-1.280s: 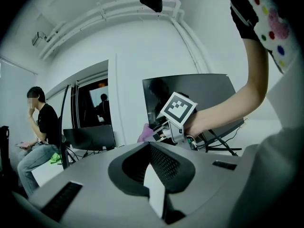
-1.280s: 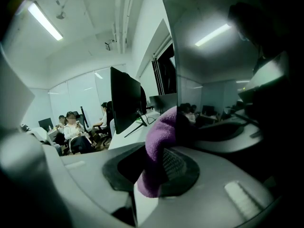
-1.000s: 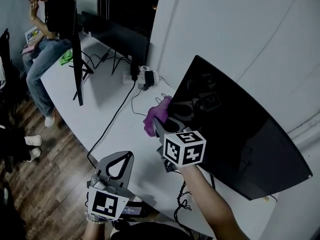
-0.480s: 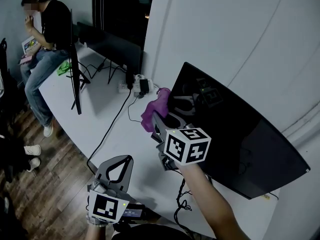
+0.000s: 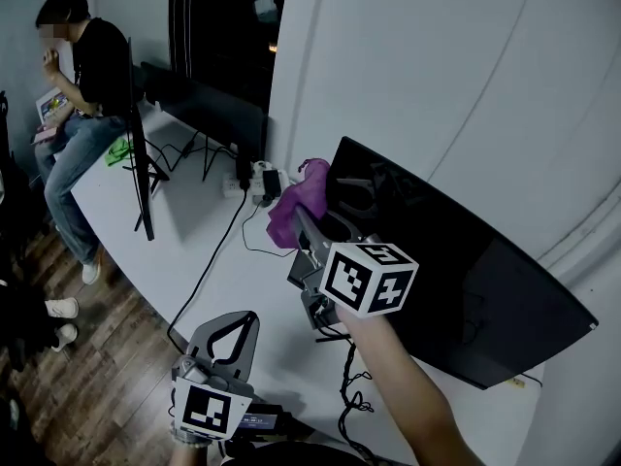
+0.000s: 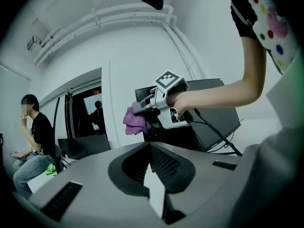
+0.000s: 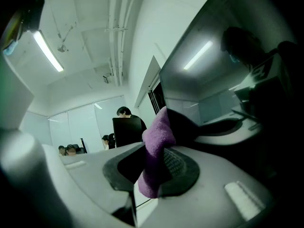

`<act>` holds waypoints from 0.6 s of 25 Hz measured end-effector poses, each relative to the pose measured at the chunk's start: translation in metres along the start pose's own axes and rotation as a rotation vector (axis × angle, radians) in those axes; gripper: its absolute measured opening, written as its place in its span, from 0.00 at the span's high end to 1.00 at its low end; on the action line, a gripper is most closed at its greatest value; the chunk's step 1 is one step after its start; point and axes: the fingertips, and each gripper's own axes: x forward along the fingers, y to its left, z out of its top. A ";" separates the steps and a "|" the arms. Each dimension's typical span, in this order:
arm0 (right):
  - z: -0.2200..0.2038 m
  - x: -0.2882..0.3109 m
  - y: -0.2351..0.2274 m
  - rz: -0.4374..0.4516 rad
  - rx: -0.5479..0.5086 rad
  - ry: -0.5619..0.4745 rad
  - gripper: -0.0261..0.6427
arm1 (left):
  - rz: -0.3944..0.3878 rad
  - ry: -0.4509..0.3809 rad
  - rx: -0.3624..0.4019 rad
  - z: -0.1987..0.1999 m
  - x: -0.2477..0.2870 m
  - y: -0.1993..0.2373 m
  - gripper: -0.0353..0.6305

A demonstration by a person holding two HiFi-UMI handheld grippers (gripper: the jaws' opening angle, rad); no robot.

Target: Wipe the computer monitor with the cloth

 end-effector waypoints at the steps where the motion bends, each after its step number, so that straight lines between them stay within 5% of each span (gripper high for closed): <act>1: 0.004 0.000 0.001 0.004 0.006 -0.009 0.86 | -0.001 -0.001 0.001 0.000 0.001 0.000 0.94; 15: 0.061 -0.010 0.017 0.043 0.012 -0.112 0.86 | -0.013 -0.020 0.003 0.010 0.006 -0.008 0.94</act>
